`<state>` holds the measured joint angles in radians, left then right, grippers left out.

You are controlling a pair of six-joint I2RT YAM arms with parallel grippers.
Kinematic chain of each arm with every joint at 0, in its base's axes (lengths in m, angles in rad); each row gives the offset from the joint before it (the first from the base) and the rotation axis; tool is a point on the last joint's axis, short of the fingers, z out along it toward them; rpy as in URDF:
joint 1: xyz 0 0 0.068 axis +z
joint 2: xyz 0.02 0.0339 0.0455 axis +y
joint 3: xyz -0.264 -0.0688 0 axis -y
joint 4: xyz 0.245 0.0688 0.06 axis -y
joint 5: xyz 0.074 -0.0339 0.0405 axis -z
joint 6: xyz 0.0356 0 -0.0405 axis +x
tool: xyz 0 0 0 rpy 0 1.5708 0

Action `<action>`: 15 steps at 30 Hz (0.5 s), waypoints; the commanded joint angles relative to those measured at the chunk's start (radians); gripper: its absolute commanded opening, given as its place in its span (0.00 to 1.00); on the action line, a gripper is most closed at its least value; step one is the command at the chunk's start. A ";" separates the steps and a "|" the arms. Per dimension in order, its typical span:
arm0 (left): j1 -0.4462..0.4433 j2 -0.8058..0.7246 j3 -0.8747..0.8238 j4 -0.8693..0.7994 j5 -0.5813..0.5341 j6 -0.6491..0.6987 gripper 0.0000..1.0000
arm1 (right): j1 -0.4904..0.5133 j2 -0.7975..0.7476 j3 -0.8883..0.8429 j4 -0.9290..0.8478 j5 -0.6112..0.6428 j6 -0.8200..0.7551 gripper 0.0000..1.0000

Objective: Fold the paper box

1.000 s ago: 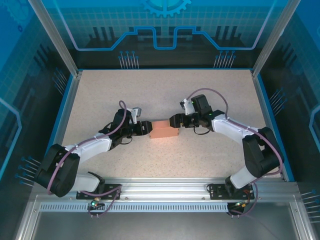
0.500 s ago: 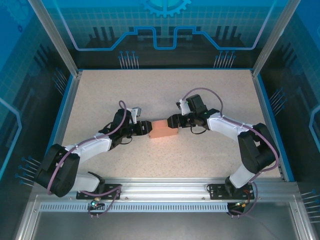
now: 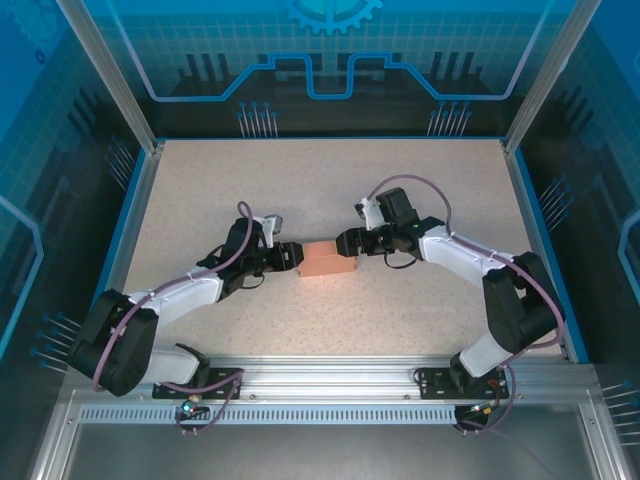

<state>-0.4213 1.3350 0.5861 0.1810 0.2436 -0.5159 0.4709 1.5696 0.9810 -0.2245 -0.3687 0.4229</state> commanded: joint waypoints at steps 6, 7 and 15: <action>-0.025 0.013 0.001 -0.071 -0.004 0.010 0.44 | 0.012 -0.038 -0.035 0.022 -0.071 0.026 0.66; -0.027 0.015 0.002 -0.069 -0.002 0.006 0.44 | 0.015 -0.036 -0.039 0.028 -0.074 0.029 0.65; -0.036 0.025 0.033 -0.010 0.028 -0.038 0.42 | 0.023 -0.039 -0.028 0.069 -0.073 0.048 0.54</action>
<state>-0.4358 1.3354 0.5900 0.1871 0.2424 -0.5304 0.4702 1.5509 0.9543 -0.2092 -0.3592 0.4583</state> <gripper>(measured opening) 0.420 0.553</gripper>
